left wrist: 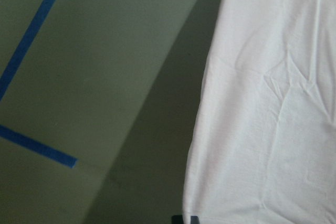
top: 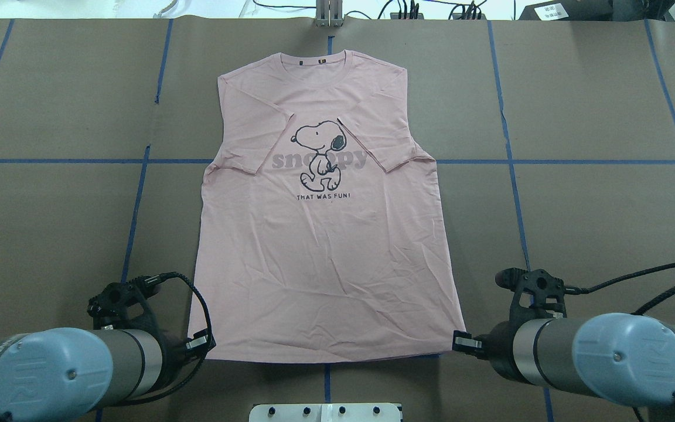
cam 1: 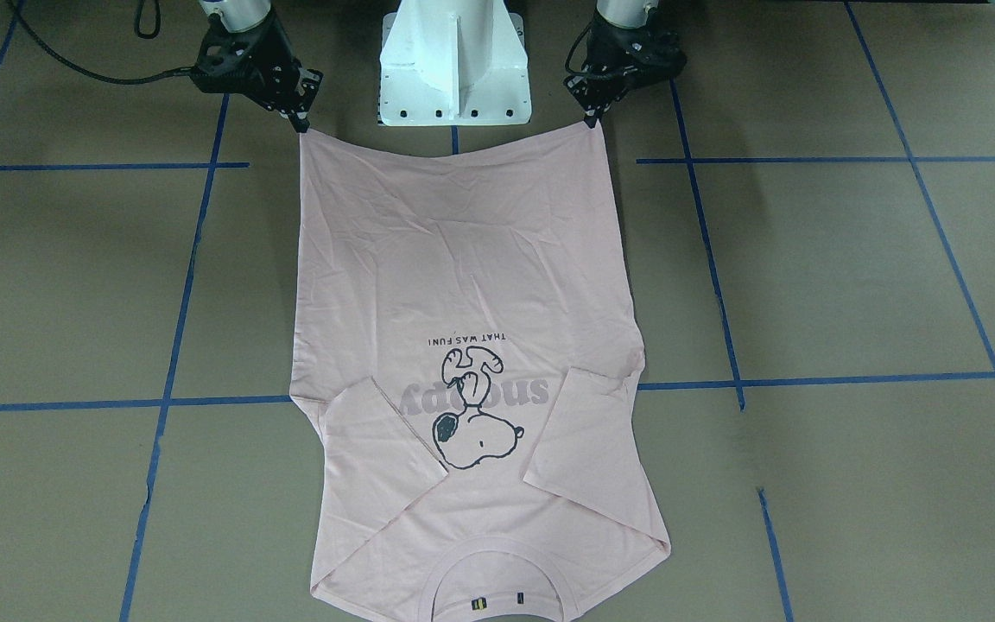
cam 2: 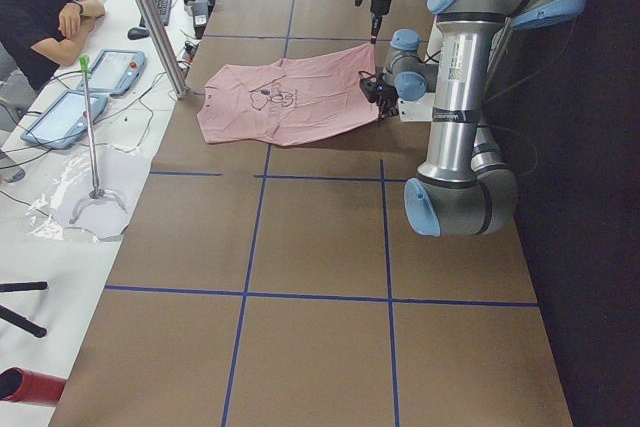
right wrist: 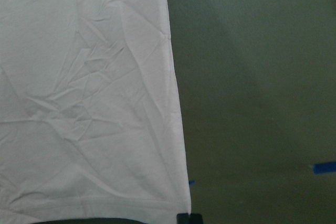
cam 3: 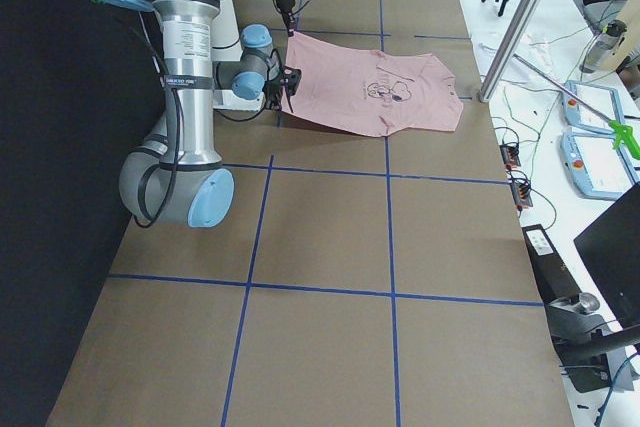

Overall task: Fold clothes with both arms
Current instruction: 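Lift the hem with both grippers and carry it toward the collar, then lay the hem onto the collar edge and open both grippers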

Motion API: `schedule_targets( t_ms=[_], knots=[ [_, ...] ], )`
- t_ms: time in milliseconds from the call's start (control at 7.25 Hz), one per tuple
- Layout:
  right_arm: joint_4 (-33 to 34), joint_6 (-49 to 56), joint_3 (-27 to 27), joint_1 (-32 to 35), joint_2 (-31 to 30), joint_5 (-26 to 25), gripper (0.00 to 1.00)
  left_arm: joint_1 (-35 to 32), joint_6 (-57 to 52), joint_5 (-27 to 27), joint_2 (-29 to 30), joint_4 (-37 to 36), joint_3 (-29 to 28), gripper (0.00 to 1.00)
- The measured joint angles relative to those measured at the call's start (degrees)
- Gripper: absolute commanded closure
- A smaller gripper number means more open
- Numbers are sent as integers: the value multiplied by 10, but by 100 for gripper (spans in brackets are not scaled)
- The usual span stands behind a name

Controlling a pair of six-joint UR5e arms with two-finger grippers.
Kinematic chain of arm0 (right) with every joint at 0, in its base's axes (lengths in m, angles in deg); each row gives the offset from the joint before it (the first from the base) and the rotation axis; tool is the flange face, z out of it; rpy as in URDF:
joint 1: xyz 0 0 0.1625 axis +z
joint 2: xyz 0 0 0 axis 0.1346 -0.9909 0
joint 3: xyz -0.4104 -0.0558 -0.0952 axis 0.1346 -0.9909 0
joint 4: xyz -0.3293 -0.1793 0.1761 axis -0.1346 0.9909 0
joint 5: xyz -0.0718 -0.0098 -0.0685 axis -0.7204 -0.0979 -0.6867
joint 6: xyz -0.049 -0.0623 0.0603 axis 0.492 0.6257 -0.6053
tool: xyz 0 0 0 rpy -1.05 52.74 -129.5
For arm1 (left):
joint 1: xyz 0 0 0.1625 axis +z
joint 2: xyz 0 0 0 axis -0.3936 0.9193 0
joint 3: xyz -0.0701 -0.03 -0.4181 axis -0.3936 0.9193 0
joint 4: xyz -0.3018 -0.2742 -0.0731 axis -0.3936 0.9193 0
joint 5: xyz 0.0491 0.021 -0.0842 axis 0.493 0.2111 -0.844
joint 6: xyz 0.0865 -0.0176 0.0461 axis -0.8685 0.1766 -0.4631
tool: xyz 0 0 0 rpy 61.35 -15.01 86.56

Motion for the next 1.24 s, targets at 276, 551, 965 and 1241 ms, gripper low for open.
schedule_targets(
  t_ms=[276,551,965,1241],
  knots=[
    [0,-12,63,-50,-52,7,100,44,-1,-12,1,-76,94,100],
    [0,-21,91,-70,-69,6,100,66,-3,-17,5,-119,134,100],
    [0,125,20,41,14,17,100,-6,-100,-18,44,-124,99,100],
    [-1,241,-70,152,96,44,100,-106,-194,-19,73,-118,42,100]
  ],
)
